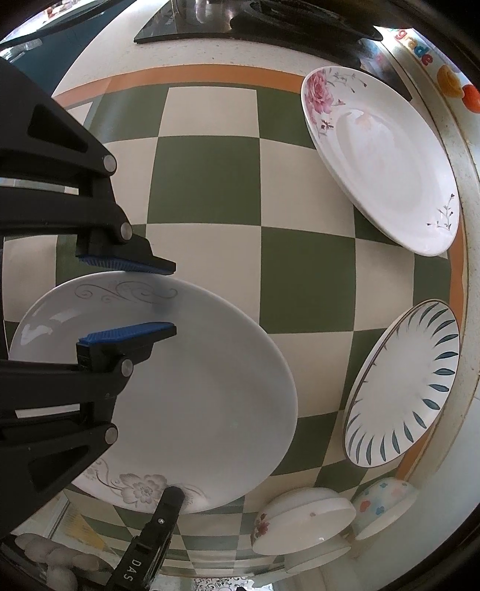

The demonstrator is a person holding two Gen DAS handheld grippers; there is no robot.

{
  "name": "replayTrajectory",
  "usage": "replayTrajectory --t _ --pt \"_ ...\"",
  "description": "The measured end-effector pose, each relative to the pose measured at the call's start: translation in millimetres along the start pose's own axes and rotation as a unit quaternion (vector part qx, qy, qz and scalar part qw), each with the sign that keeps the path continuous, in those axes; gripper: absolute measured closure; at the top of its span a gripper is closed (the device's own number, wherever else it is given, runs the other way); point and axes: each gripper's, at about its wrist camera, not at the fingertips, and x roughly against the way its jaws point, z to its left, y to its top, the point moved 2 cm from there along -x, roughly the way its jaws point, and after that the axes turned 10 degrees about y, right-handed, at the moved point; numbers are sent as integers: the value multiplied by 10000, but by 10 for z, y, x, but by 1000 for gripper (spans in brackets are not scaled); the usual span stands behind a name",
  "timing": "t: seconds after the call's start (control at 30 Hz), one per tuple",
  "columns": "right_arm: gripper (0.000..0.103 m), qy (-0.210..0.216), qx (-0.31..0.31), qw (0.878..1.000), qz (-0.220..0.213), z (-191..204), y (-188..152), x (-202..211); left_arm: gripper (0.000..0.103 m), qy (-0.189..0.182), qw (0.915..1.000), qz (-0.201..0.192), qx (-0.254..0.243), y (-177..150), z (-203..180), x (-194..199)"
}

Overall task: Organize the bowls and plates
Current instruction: 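Grasp the pink-flower white plate with the left gripper while the right gripper holds the grey-floral plate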

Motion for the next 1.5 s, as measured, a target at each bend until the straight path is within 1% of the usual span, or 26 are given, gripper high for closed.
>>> replayTrajectory --t 0.2,0.47,0.6,0.67,0.7,0.73,0.77,0.8,0.87,0.93,1.0,1.07,1.17,1.2,1.37,1.5 --pt "89 -56 35 10000 -4 39 19 4 79 11 10000 57 -18 25 -78 -75" --pt "88 -113 -9 9999 -29 57 16 5 79 -68 9998 177 -46 58 -51 -160" --pt "85 -135 -150 9998 -35 55 5 97 79 -261 9995 53 177 90 124 38" --pt "85 -187 -196 9995 -160 109 -37 279 79 -294 9988 -158 352 113 279 232" --pt "85 -182 -167 9994 -234 159 -56 376 76 -305 9982 -267 437 125 360 327" --pt "83 -171 -88 9993 -335 242 -82 497 73 -304 9972 -412 549 148 481 436" --pt "82 -178 34 9989 -422 352 -101 614 66 -286 9962 -508 642 173 567 513" --pt "75 -184 169 9985 -487 462 -98 705 57 -245 9945 -632 796 203 715 580" --pt "54 -95 583 9963 -629 784 -45 830 52 -152 9913 -734 1079 290 965 612" --pt "47 54 1035 9922 -698 1119 74 831 52 -110 9891 -687 1299 329 1150 503" --pt "47 129 1388 9881 -648 1436 264 697 52 -153 9864 -557 1540 441 1407 339" --pt "47 185 1608 9857 -475 1710 500 436 52 -214 9827 -545 1758 501 1544 253" --pt "47 251 1700 9850 -166 2023 896 14 52 -175 9764 -626 2062 645 1851 122" --pt "47 256 1728 9846 -94 2124 1052 -133 52 -187 9753 -618 2114 654 1896 94" --pt "47 -11 1845 9828 38 2432 1657 -706 52 -339 9685 -470 2421 814 2205 -133" --pt "48 -167 1720 9847 218 2488 2087 -1101 53 -293 9714 -404 2322 956 2246 -294"
